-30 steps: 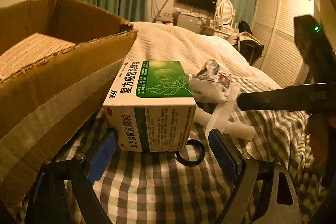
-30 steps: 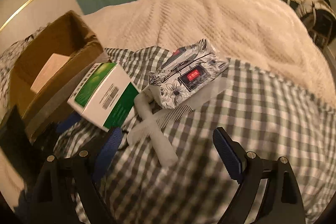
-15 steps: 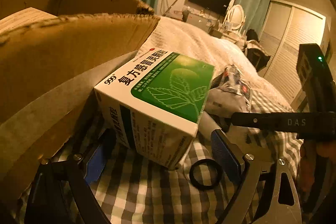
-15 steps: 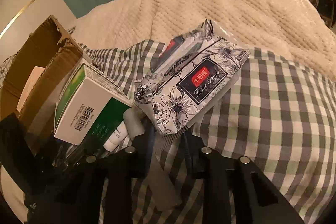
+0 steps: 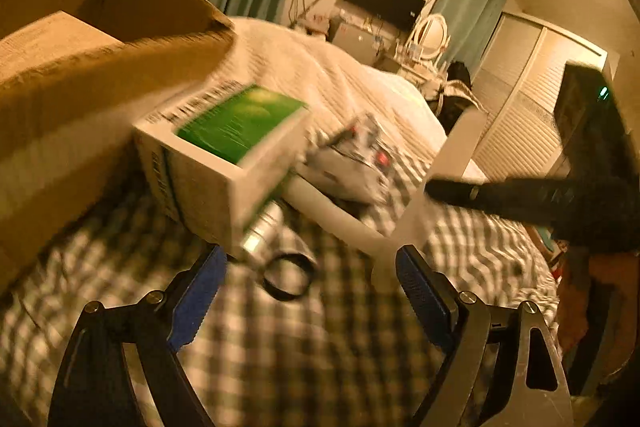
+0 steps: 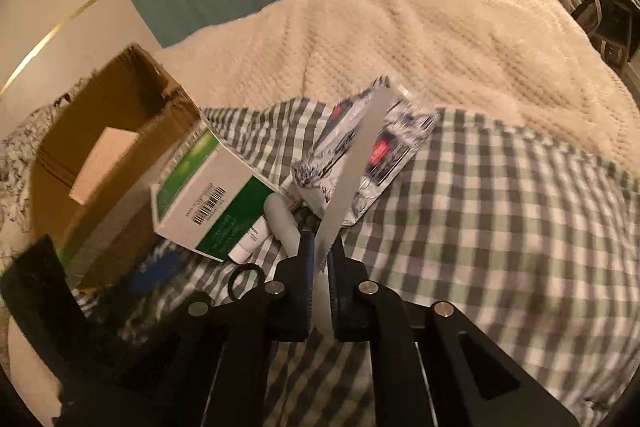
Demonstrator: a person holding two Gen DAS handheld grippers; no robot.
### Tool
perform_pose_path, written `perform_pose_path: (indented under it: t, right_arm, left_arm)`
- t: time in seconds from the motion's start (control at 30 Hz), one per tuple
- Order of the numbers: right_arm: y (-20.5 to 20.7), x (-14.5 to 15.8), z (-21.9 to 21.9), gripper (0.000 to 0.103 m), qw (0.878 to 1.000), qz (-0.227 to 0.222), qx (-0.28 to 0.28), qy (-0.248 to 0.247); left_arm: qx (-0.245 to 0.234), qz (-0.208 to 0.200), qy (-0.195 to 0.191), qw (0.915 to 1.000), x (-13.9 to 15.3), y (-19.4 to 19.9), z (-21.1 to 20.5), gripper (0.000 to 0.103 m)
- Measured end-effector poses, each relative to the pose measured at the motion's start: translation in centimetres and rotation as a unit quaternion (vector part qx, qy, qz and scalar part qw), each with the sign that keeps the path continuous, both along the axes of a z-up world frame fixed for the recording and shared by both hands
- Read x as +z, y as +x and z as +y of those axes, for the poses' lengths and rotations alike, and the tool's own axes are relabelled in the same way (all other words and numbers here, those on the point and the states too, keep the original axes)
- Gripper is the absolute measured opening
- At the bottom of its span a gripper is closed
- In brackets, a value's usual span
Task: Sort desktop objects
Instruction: 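Grasp the white plastic tube with the left tool while the right tool grasps the clear comb, then carry the white tube and clear comb into the cardboard box and open both tools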
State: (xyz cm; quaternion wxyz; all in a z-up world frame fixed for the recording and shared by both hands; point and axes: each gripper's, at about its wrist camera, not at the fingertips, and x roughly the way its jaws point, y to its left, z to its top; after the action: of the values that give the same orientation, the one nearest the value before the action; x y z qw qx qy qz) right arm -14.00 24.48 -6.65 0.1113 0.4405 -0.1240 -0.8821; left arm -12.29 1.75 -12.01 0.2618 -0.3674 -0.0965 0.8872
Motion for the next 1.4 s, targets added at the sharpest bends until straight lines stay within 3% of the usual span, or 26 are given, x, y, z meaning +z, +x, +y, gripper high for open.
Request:
perform_pose_path:
  t: [0.17, 0.3, 0.4, 0.47, 0.57, 0.67, 0.77, 0.83, 0.87, 1.2, 1.3, 1.37, 1.4]
  right_arm:
    - [1.0, 3.0, 3.0, 0.005, 0.999, 0.027, -0.001, 0.027]
    - [1.5, 3.9, 5.7, 0.004, 0.999, 0.041, -0.027, 0.018]
    - [1.1, 3.1, 7.3, 0.004, 0.999, 0.031, -0.034, 0.011]
    - [0.8, 2.5, 7.8, 0.004, 0.999, 0.024, -0.035, -0.001]
    - [0.5, 1.9, 8.2, 0.004, 0.999, 0.016, -0.03, -0.021]
    - [0.1, 1.1, 7.9, 0.004, 1.0, 0.001, -0.023, -0.02]
    - [-0.2, -0.2, 8.2, 0.007, 0.998, -0.043, -0.04, -0.024]
    - [-0.2, -1.0, 8.5, 0.041, 0.996, -0.064, -0.057, -0.022]
    - [-0.1, -1.3, 8.5, 0.043, 0.995, -0.067, -0.06, -0.028]
    - [-0.6, -2.4, 4.8, 0.043, 0.996, -0.06, -0.048, 0.048]
    - [-1.2, -3.1, 3.6, 0.045, 0.994, -0.062, -0.039, 0.083]
    - [-1.3, -3.4, 3.3, 0.042, 0.992, -0.061, -0.038, 0.1]
    - [-1.4, -3.6, 3.2, 0.035, 0.991, -0.061, -0.039, 0.11]
  left_arm:
    - [0.007, -0.018, -0.024, 0.9995, 0.2, 0.5, 3.8, 0.089]
    - [0.008, -0.034, -0.022, 0.9991, -0.5, 0.1, 6.6, 0.084]
    - [0.015, -0.066, -0.024, 0.9974, -1.6, -1.5, 8.1, 0.062]
    - [0.024, -0.072, -0.043, 0.9962, -2.1, -1.9, 8.5, 0.032]
    - [0.036, -0.077, -0.026, 0.996, -2.1, -1.9, 7.6, 0.022]
    - [0.039, -0.078, -0.02, 0.996, -1.5, -1.6, 7.4, 0.019]
    - [0.034, -0.069, -0.036, 0.9964, -0.9, -0.2, 7.1, 0.018]
    - [0.031, -0.067, -0.037, 0.9966, -0.4, 0.2, 6.5, 0.018]
    - [0.032, -0.072, -0.033, 0.9964, -0.4, 0.3, 6.3, 0.018]
    - [0.032, -0.114, -0.007, 0.9929, -2.8, -1.3, 6.9, 0.02]
    - [0.023, -0.096, -0.028, 0.9948, -2.8, -1.3, 7.5, 0.017]
    - [0.008, -0.071, -0.046, 0.9963, -2.6, -0.7, 7.8, 0.015]
    - [0.003, -0.061, -0.055, 0.9966, -2.4, -0.3, 7.8, 0.014]
